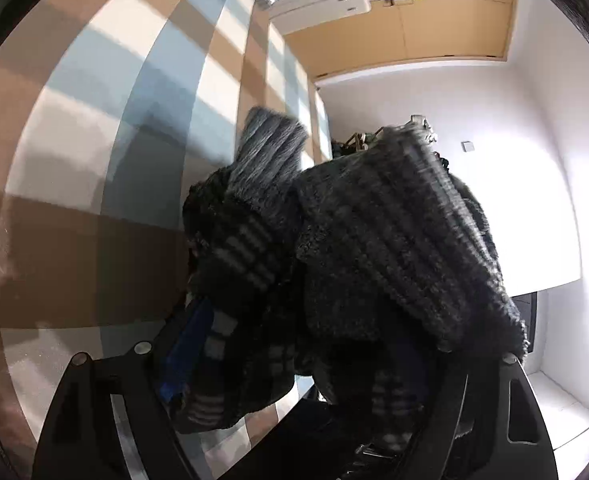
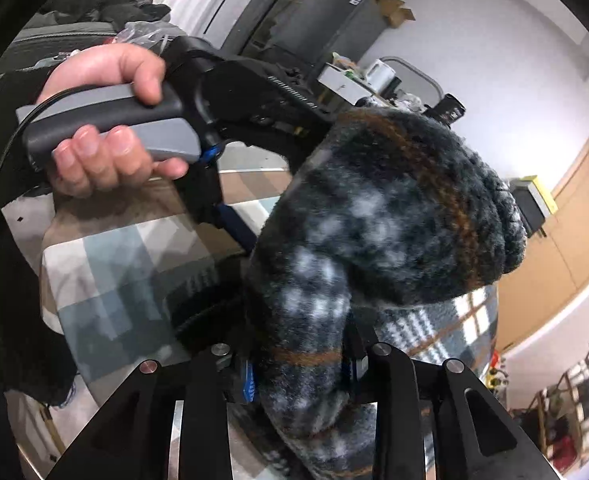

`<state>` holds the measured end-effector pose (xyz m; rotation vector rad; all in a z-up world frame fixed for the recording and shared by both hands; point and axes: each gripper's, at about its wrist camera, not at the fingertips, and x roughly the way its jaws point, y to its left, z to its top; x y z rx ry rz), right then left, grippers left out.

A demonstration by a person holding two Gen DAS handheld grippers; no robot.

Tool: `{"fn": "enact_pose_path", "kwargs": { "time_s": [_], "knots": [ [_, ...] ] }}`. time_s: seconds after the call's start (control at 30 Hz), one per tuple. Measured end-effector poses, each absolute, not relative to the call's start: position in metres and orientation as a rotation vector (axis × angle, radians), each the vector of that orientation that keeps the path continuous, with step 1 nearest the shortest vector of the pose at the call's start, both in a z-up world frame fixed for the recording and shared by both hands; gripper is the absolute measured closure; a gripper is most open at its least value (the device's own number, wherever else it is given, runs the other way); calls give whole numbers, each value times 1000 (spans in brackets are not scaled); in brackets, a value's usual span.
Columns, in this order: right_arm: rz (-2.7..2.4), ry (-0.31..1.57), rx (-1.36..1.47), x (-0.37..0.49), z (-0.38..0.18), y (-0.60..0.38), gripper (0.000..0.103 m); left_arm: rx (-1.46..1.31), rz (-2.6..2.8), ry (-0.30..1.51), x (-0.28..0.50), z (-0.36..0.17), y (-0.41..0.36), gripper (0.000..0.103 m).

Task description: Fold large clothes

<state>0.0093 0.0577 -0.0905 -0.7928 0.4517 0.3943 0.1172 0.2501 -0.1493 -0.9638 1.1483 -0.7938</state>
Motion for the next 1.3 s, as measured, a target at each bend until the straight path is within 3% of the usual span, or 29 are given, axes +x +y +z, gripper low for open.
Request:
{"fn": "enact_pose_path", "kwargs": {
  "time_s": [0.4, 0.97, 1.13, 1.3],
  "knots": [
    [313, 390, -437, 9, -52, -17, 73, -1081, -1032, 875, 93, -94, 260, 23],
    [521, 408, -384, 1, -55, -26, 73, -1113, -1299, 1087, 201, -105, 158, 23],
    [538, 480, -481, 18, -65, -4, 71, -1057, -1311, 1130, 201, -102, 179, 23],
    [574, 575, -532, 36, -71, 25, 61, -998, -1220, 1173, 193, -106, 205, 23]
  ]
}}
